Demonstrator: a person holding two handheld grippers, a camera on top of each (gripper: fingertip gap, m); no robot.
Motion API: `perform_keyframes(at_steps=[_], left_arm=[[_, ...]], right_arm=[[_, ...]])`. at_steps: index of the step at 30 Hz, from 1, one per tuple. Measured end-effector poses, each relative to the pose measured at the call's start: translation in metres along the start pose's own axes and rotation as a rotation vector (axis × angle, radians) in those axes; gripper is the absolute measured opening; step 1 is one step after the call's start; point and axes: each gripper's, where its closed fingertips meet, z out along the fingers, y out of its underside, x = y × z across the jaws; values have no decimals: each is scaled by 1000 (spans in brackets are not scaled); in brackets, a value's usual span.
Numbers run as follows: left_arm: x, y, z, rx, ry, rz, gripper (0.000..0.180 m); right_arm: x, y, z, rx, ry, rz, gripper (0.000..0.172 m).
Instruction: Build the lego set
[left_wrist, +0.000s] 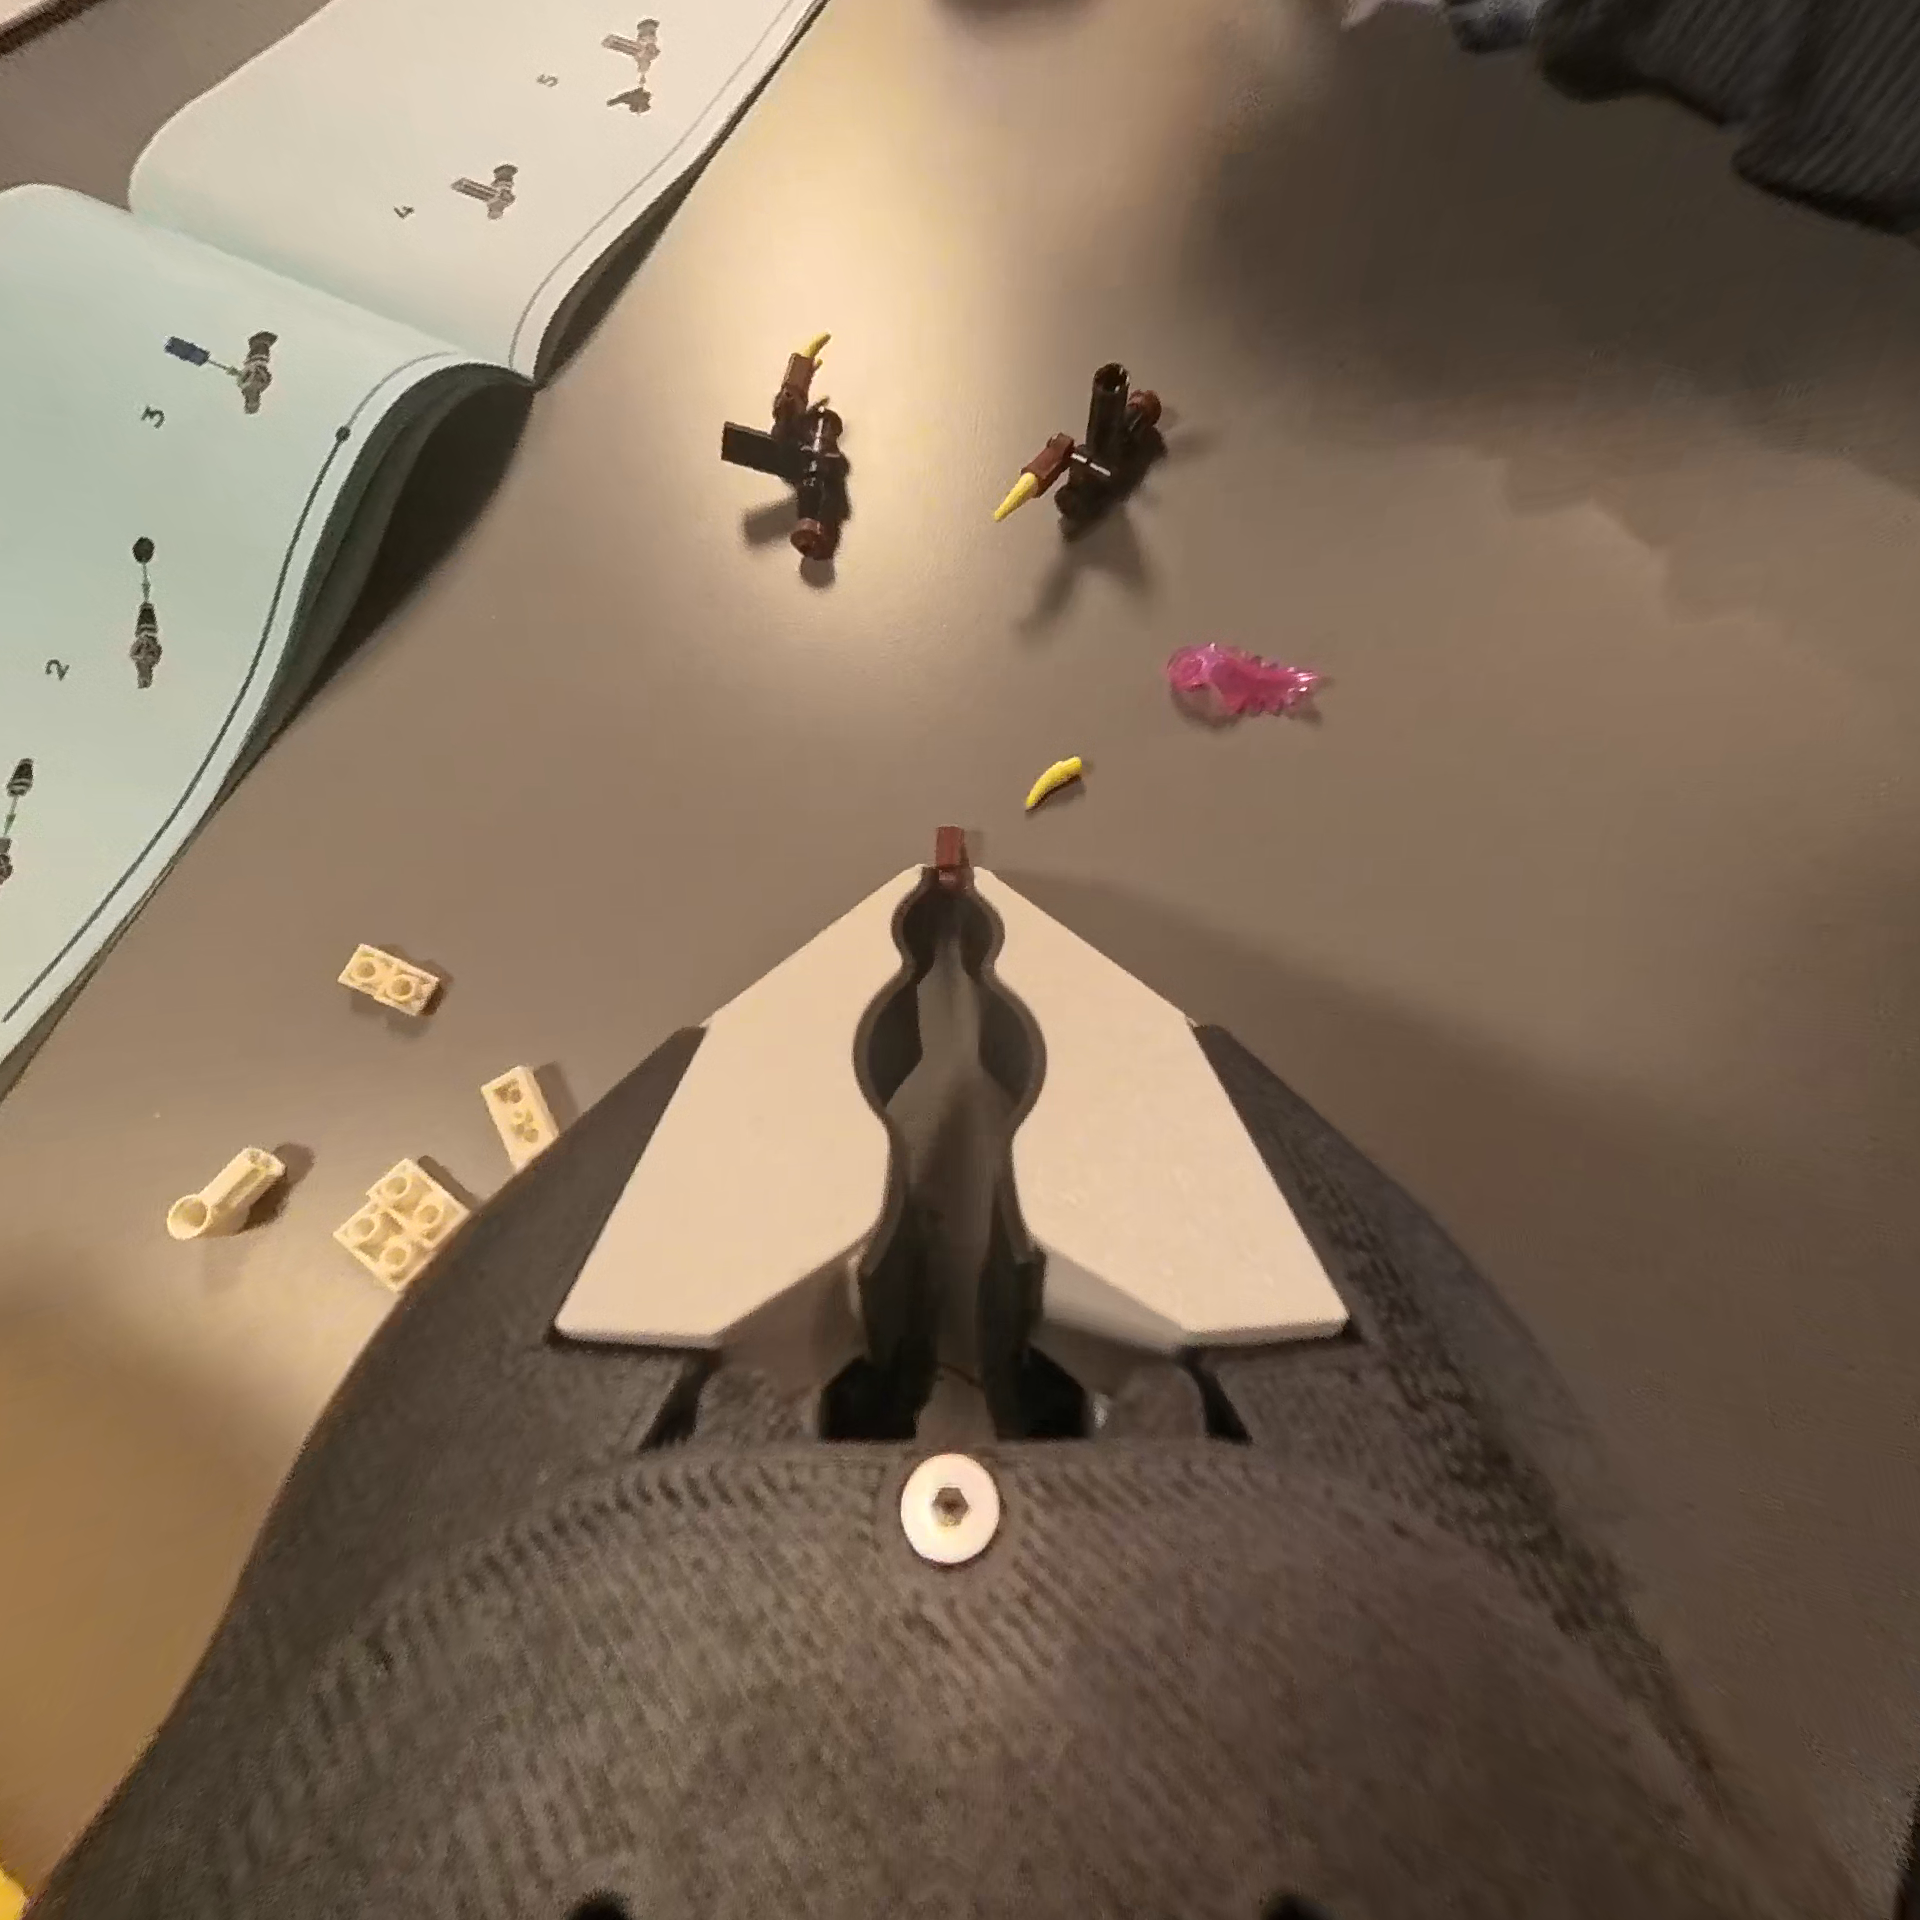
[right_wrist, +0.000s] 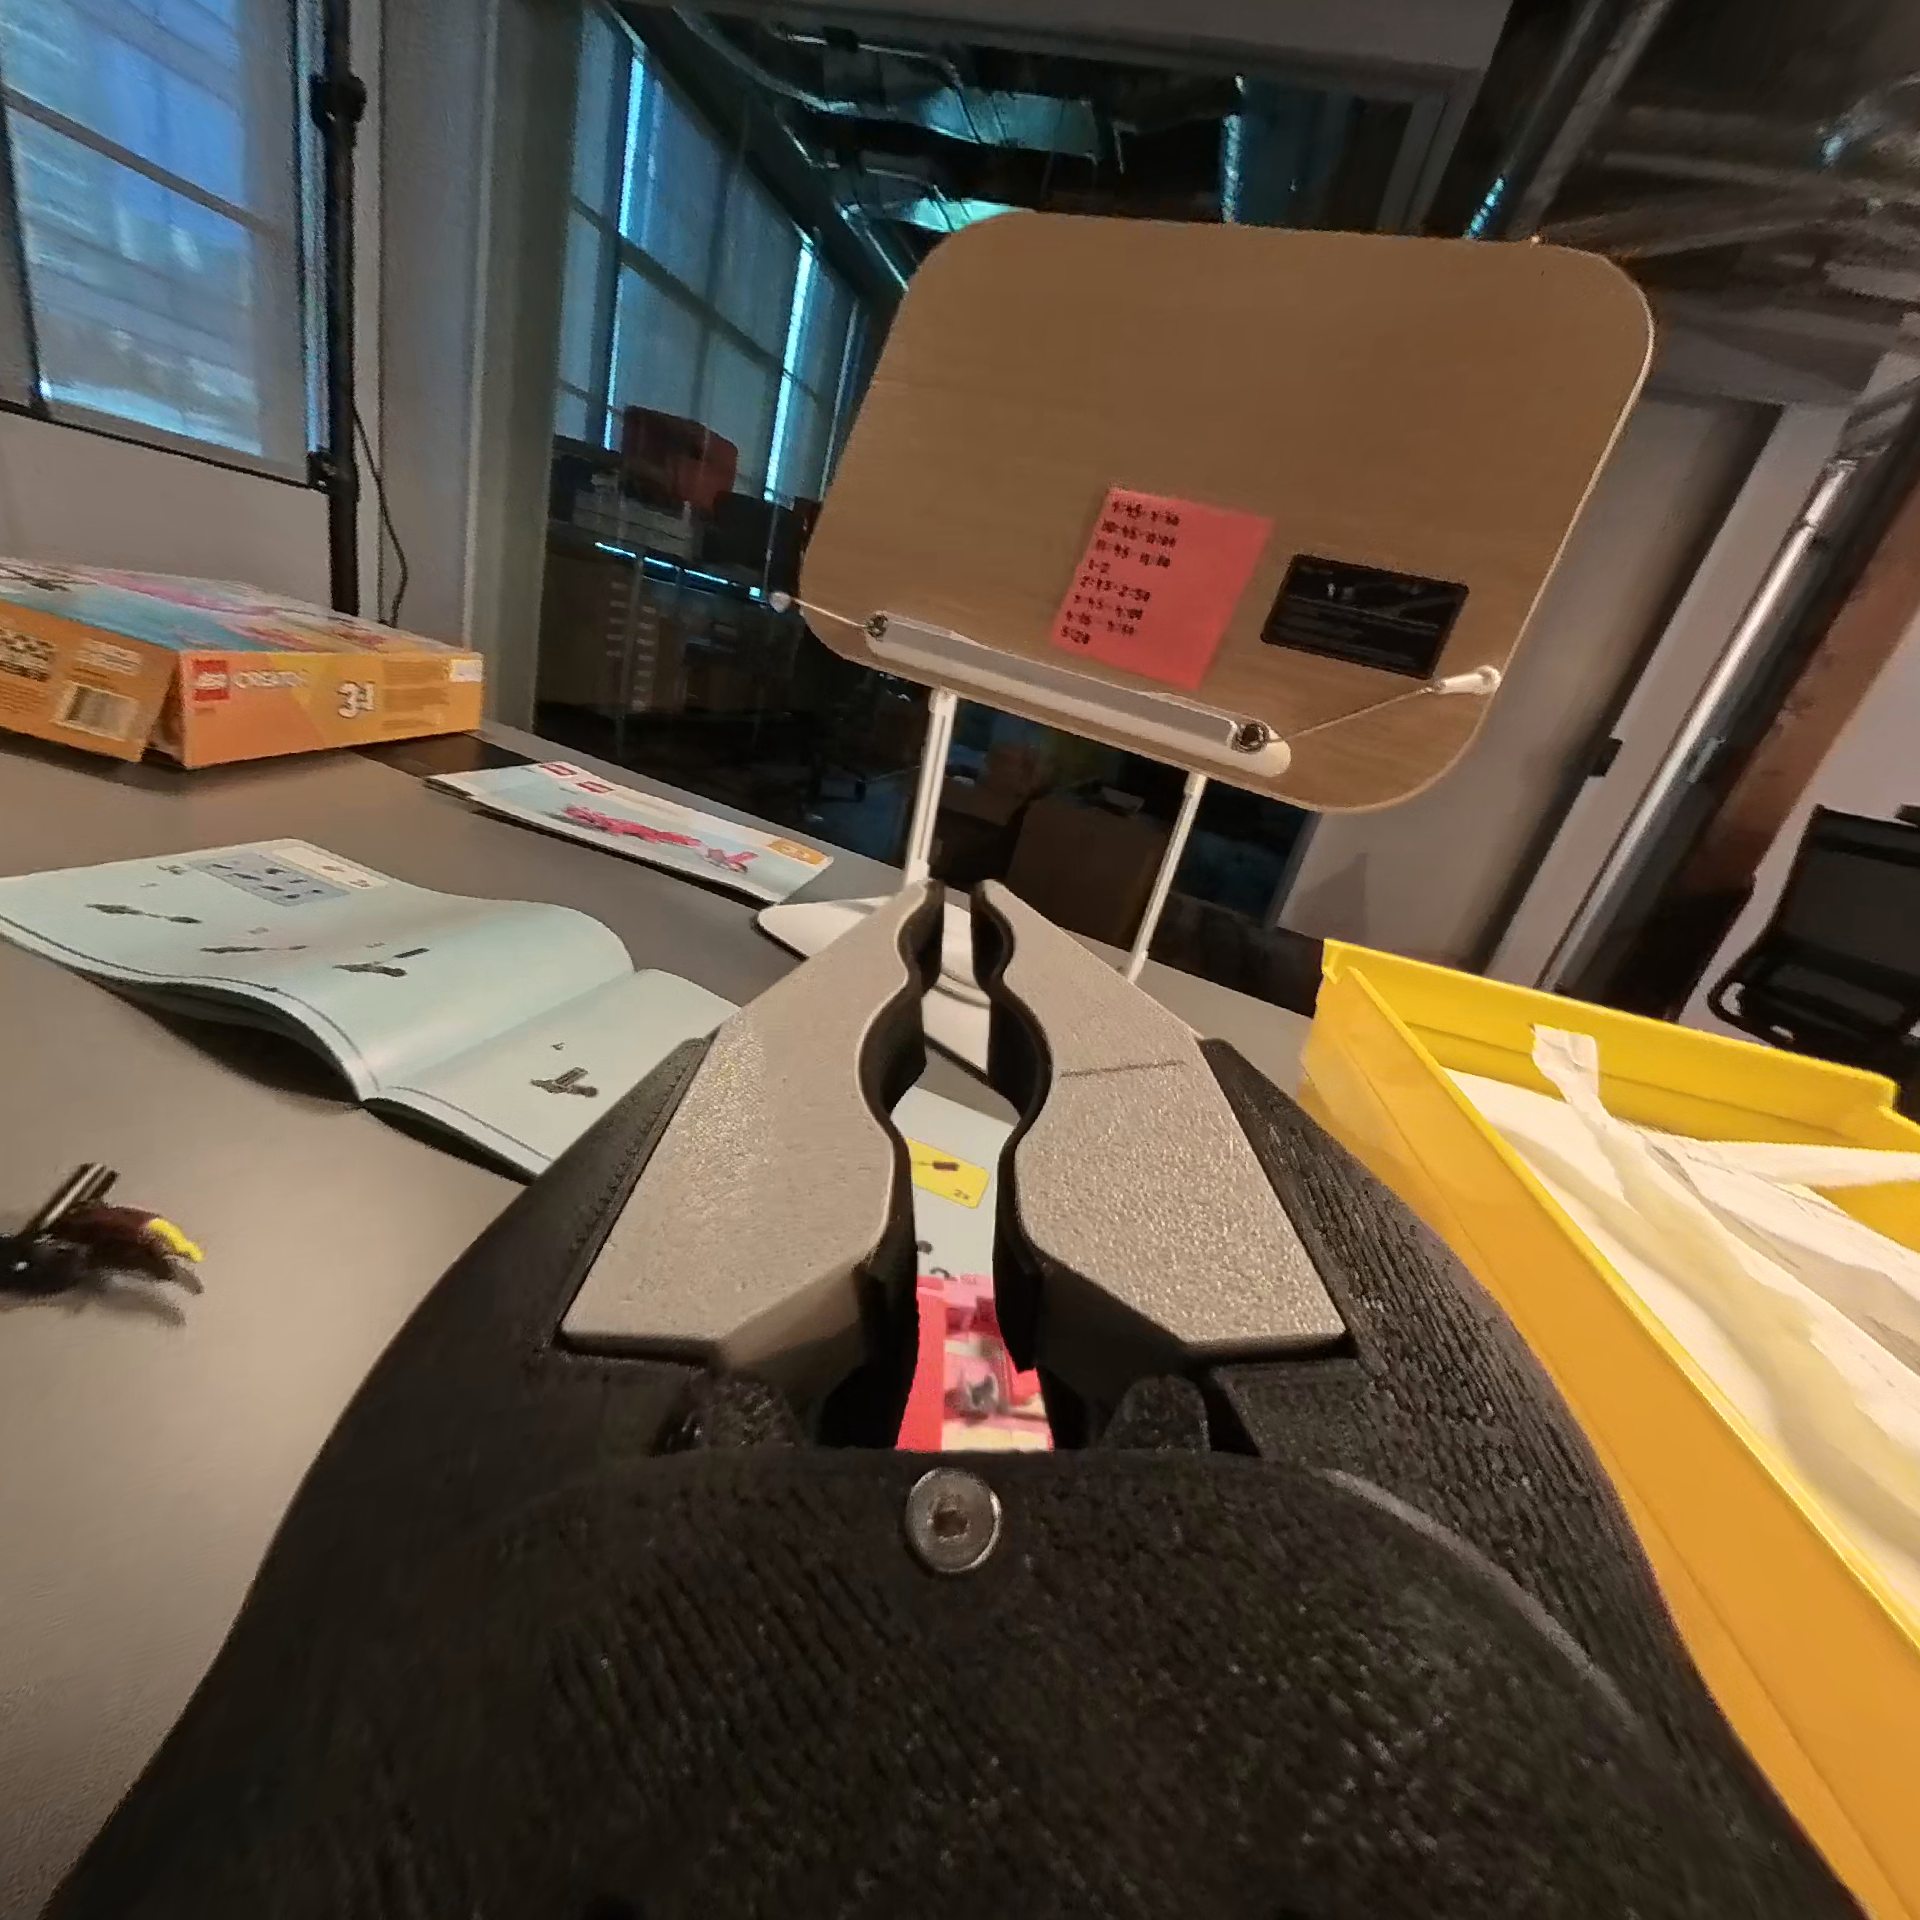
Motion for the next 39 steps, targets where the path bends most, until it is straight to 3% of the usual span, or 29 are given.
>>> perform_keyframes(at_steps=[4, 11, 15, 19, 22, 26, 34, 39], left_arm=[[-12, -9, -6, 87, -81, 69, 2], [-12, -32, -24, 299, -86, 99, 2], [-18, -36, -31, 354, -75, 44, 2], [-25, -39, -37, 400, -66, -16, 1], [-25, -39, -37, 401, -58, -25, 1], [-22, -37, -34, 378, -60, 3, 2], [-18, -36, -33, 367, -62, 27, 2], [-18, -36, -35, 374, -57, 21, 1]], right_arm=[[-15, -12, -1, 26, -81, -11, 6], [-83, -39, -13, 64, -465, 47, 7], [-143, -31, -36, -132, -840, 136, 0], [-200, -12, -63, -401, -1050, 24, 0], [-230, 16, -77, -595, -1123, -96, 0], [-248, 36, -93, -800, -1189, -99, 0], [-250, 42, -93, -919, -1120, -162, 6], [-252, 42, -98, -943, -1124, -102, 5]])
